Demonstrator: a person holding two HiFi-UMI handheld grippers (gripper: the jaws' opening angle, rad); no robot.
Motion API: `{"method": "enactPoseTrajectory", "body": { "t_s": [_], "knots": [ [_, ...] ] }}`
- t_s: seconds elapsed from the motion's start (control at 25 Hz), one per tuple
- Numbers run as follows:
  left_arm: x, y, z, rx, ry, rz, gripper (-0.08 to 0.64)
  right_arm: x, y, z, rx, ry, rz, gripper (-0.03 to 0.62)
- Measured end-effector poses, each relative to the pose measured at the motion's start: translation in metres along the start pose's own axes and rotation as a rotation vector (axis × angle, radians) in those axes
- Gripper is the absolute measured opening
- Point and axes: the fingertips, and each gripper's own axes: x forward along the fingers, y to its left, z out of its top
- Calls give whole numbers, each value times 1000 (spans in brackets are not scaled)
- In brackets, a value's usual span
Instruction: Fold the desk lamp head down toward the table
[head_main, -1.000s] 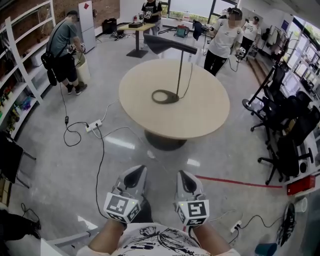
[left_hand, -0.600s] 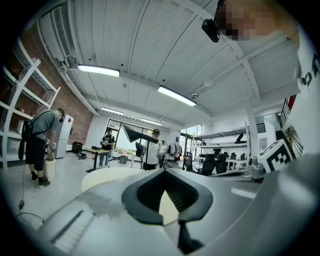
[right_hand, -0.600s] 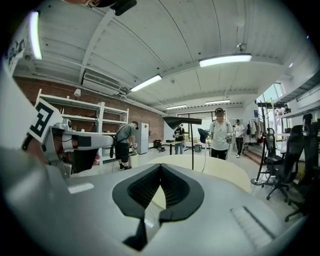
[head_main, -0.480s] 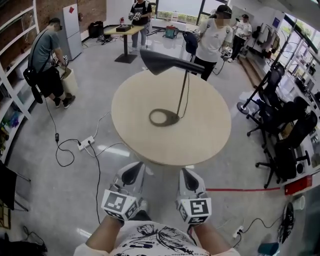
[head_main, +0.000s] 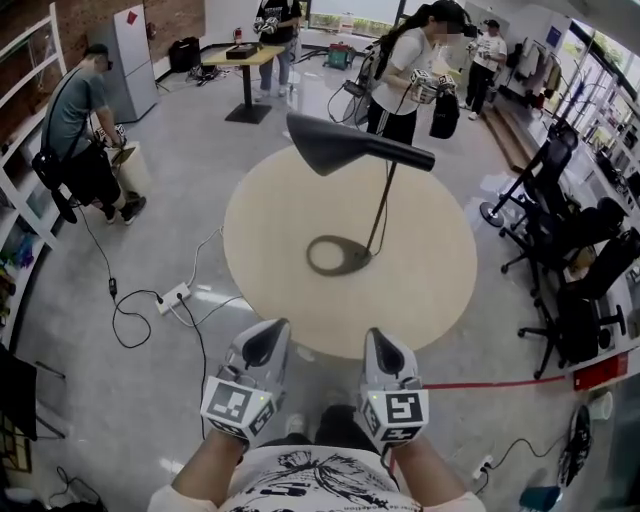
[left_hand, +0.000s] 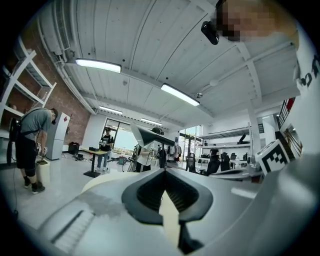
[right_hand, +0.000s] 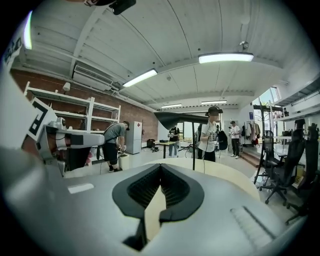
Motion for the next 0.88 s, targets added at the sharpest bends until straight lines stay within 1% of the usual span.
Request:
{"method": "enactPoseTrajectory", "body": {
  "t_s": [0.12,0.24,0.52,0.6,0.76,0.88],
  "knots": [
    [17,13,0,3,-3,33,6,21,-10,2,2,6,19,9],
    [36,25,10,12,-26,61,6,46,-16,5,-5,12,54,9],
    [91,53,54,41,-121,132,6,105,-36,21,-12,3,138,9],
    [108,59,70,71,-146,137,6,119,-42,26,-16,-1,158,9],
    [139,69,109,165,-193,146,6,142,-57,37,-26,-9,178,9],
    [153,85,136,184,-232,178,6,156,-63,50,-19,-31,181,9]
  ]
}}
